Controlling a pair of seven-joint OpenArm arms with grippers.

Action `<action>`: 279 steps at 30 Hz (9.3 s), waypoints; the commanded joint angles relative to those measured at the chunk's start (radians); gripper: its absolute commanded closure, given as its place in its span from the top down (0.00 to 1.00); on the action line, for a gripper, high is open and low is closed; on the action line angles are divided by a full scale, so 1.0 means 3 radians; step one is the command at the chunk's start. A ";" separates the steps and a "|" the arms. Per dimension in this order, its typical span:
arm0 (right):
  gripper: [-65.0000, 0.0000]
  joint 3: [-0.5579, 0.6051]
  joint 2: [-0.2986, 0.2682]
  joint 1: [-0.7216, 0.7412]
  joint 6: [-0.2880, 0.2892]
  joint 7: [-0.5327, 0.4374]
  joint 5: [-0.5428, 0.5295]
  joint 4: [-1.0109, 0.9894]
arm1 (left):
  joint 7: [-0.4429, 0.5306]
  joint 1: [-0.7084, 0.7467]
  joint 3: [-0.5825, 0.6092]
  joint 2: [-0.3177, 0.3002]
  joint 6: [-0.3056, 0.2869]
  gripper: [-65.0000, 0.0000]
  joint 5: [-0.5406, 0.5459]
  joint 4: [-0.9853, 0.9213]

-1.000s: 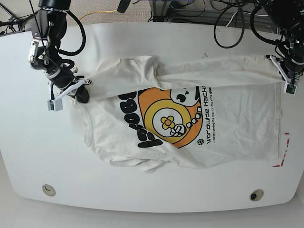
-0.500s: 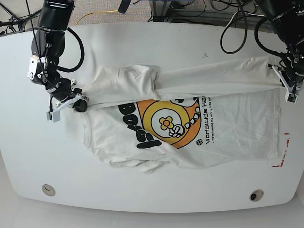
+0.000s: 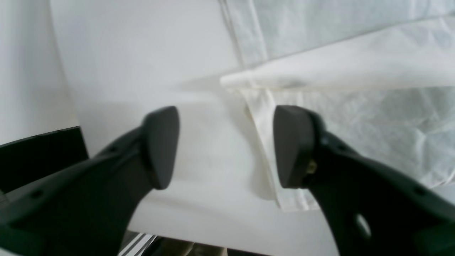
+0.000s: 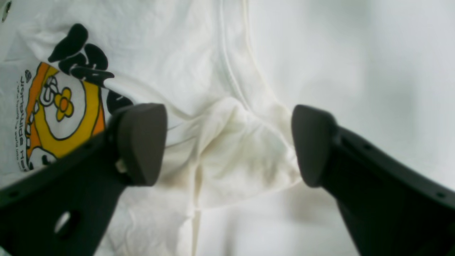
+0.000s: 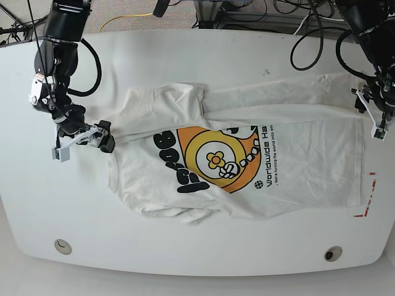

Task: Fold the T-shirt properly
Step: 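Release the right gripper and move it along the shirt's shoulder, then grasp the shirt's shoulder edge with the right gripper, then pull the shirt with both grippers to straighten it flat, then release the right gripper and shift it along the shirt's shoulder edge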

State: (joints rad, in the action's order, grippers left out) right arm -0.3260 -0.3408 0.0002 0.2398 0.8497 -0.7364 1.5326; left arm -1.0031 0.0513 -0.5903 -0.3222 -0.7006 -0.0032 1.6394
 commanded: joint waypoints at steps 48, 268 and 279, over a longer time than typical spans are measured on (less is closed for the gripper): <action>0.63 0.0220 0.0443 -0.1011 0.0236 0.0213 -0.0928 0.0474 | 0.0058 -0.0194 0.0047 -0.0095 0.0008 0.61 0.0029 0.0159; 0.03 -0.0686 0.0402 -0.1507 0.0963 0.0454 0.0043 0.1384 | 0.0037 0.1356 0.0405 -0.0090 0.0008 0.40 0.0535 0.0640; 0.06 -0.0900 0.0397 -0.1292 0.0953 0.0454 0.0514 0.1221 | 0.0037 0.1340 0.0410 -0.0095 0.0008 0.40 0.0530 0.0634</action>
State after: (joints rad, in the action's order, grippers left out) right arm -0.5930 -0.2077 -0.4122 0.5228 1.0065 -0.6117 1.9007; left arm -1.0012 0.4557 -0.4618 -0.3351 -0.7033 0.1558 1.8168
